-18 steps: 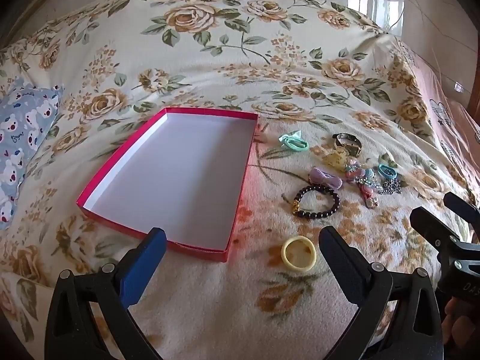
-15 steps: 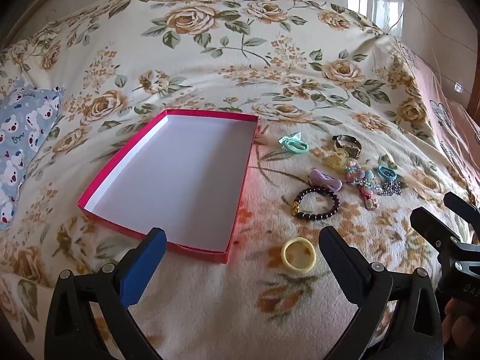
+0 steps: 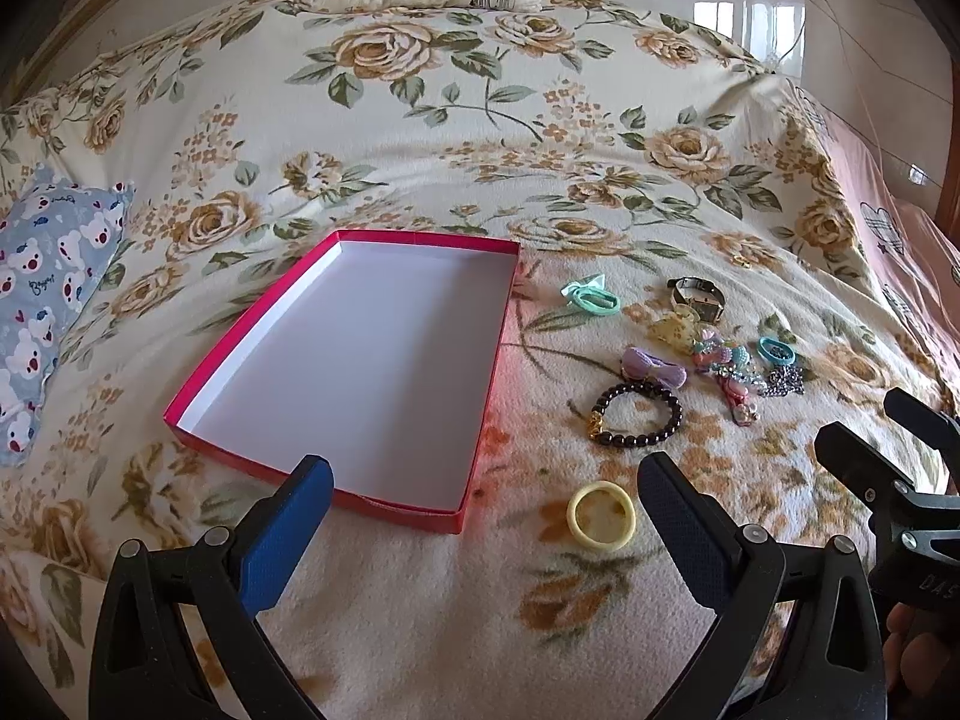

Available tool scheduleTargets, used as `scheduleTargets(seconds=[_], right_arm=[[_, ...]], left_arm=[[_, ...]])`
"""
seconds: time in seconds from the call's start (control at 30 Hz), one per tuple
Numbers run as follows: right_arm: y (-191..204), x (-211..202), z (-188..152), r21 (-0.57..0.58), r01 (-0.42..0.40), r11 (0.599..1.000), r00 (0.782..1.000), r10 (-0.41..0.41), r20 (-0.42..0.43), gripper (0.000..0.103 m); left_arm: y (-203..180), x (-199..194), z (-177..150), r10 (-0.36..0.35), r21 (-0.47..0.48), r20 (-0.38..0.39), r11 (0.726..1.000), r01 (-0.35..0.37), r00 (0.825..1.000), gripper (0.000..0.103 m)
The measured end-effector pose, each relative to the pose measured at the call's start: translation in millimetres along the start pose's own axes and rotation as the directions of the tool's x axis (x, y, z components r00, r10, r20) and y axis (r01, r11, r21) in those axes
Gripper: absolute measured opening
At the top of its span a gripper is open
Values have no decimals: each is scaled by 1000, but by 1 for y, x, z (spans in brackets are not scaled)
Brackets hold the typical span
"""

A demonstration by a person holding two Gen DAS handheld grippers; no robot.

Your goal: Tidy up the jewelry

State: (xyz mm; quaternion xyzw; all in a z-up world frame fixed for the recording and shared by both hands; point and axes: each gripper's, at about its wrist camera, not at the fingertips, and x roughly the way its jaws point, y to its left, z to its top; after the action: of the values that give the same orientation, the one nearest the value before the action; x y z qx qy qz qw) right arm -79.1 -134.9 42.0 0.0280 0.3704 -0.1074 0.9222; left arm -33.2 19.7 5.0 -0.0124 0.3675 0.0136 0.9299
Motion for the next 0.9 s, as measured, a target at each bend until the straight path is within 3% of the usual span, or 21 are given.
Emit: scheduleTargets(seconds=[0.9], right_arm=[[-4,4,-2,7,-14,1000,1000,14,1,103]], left_arm=[[2,3,4,-3,-6,-3,1000,3,1000,102]])
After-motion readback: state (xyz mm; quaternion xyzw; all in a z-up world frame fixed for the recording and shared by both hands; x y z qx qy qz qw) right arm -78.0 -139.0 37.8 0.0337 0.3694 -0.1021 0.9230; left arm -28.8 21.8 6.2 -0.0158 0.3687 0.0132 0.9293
